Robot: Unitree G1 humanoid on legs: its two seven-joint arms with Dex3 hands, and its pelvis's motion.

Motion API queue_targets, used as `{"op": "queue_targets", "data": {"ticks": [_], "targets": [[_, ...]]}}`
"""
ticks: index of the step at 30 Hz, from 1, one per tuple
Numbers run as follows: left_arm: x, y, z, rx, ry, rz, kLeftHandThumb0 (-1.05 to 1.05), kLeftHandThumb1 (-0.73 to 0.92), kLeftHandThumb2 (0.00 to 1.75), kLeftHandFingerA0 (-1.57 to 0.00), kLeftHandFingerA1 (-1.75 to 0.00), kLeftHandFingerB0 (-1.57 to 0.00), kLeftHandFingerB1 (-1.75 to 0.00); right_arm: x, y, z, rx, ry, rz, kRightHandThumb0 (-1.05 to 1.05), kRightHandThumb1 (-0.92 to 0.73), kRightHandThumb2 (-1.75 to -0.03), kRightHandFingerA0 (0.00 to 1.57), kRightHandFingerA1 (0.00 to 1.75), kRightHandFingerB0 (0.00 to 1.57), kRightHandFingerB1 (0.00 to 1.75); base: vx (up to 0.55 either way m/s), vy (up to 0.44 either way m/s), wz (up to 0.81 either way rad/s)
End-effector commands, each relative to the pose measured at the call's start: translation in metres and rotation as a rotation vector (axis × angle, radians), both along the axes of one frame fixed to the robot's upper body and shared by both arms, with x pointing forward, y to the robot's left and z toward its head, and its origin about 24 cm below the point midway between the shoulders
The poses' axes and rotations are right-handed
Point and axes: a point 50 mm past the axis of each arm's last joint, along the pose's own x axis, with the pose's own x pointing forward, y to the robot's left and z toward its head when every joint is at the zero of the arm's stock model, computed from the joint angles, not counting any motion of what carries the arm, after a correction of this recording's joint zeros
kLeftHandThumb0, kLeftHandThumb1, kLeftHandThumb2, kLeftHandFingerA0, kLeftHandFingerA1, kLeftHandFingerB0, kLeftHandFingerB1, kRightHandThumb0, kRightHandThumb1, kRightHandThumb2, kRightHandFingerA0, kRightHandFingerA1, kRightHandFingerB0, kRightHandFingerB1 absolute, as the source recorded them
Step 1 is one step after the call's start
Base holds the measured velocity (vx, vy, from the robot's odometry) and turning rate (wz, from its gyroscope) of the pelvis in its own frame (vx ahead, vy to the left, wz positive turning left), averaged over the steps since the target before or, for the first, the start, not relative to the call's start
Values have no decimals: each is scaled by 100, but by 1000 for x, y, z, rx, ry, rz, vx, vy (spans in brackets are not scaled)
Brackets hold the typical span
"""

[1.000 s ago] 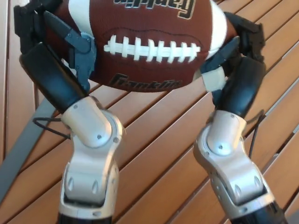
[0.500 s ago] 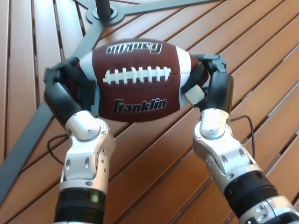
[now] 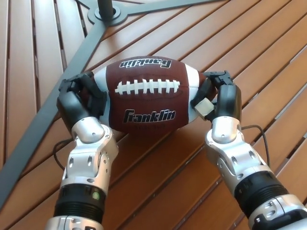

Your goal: Pick up a football using both hands and turn around and walk towards another desk and put it on the desk

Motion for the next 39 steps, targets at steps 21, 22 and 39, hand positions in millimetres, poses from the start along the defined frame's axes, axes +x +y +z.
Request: {"op": "queue_targets", "data": {"ticks": [21,22,39], "targets": [[-36,75,37,151,77,-682,-105,91,124,0,-13,0,0,-23,-44,51,-360,108,606,-105,-78,-103,0,0,0,1,0,0,0],[-40,85,43,196,88,-693,-104,92,124,0,-13,0,0,-26,-56,54,-434,98,612,-105,-92,-76,0,0,0,0,0,0,0],[-82,120,29,336,238,-718,-94,87,120,0,-8,-6,-9,-61,-131,65,-485,173,578,-98,-83,-119,0,21,0,8,0,0,1]]}}
